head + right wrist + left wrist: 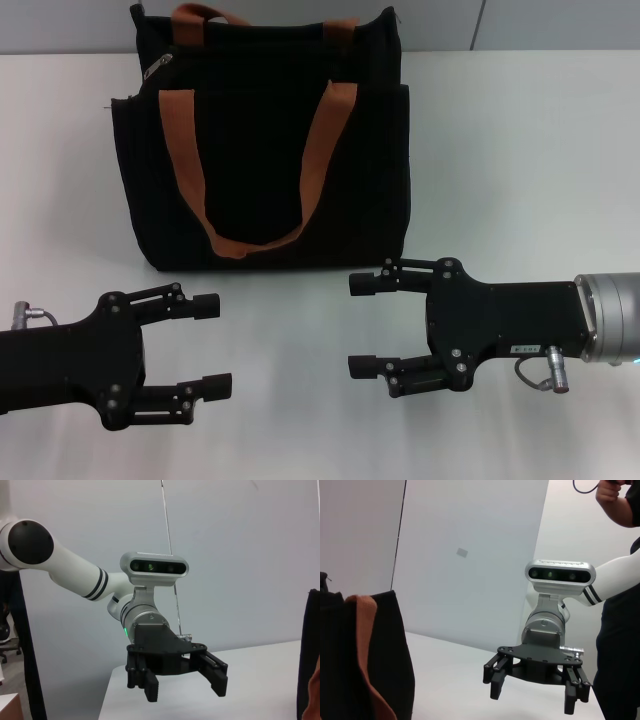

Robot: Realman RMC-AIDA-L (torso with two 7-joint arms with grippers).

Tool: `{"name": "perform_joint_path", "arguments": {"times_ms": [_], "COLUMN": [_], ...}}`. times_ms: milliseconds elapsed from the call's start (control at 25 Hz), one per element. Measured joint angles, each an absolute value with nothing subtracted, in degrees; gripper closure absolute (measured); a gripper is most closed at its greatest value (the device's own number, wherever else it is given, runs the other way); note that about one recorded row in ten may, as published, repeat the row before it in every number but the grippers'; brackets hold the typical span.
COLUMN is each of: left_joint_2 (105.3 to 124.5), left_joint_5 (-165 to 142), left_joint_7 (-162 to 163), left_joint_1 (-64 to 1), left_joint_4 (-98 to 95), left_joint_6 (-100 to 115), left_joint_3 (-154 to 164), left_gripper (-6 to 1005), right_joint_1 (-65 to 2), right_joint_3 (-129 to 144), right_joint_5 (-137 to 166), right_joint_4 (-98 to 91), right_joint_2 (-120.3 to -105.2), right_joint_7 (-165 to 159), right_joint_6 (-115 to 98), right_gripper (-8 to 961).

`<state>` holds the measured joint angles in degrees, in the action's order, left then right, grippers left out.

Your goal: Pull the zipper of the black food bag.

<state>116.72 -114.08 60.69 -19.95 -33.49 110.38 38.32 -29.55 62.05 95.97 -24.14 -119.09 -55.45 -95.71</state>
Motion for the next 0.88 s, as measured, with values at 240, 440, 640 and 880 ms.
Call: {"name": "perform_joint_path", "arguments": {"times_ms": [240, 440, 640, 880], "left_joint_2": [116.71, 116.65, 116.60, 116.10], "left_joint_5": [-114.1, -114.1, -113.9, -113.5], "left_joint_7": [60.7, 60.8, 60.8, 60.5], "left_joint_1": [-19.9, -19.9, -20.0, -21.1], "left_joint_4": [-33.3, -33.3, -33.3, -33.3], "left_joint_6": [110.3, 110.4, 110.6, 110.6], "left_joint_3": [38.3, 38.2, 37.8, 33.7], "left_gripper": [190, 191, 193, 195], "right_joint_1": [-29.7, -29.7, -29.7, -29.9], "right_joint_3": [62.0, 62.0, 61.9, 61.3], "right_joint_5": [95.9, 95.9, 95.9, 95.9], "right_joint_4": [-24.2, -24.2, -24.2, -24.2], "right_joint_2": [-119.09, -119.09, -119.09, -119.09], "right_joint_7": [-55.4, -55.5, -55.5, -55.5], "right_joint_6": [-95.7, -95.7, -95.7, -95.0], "right_gripper": [147, 147, 148, 148]}}
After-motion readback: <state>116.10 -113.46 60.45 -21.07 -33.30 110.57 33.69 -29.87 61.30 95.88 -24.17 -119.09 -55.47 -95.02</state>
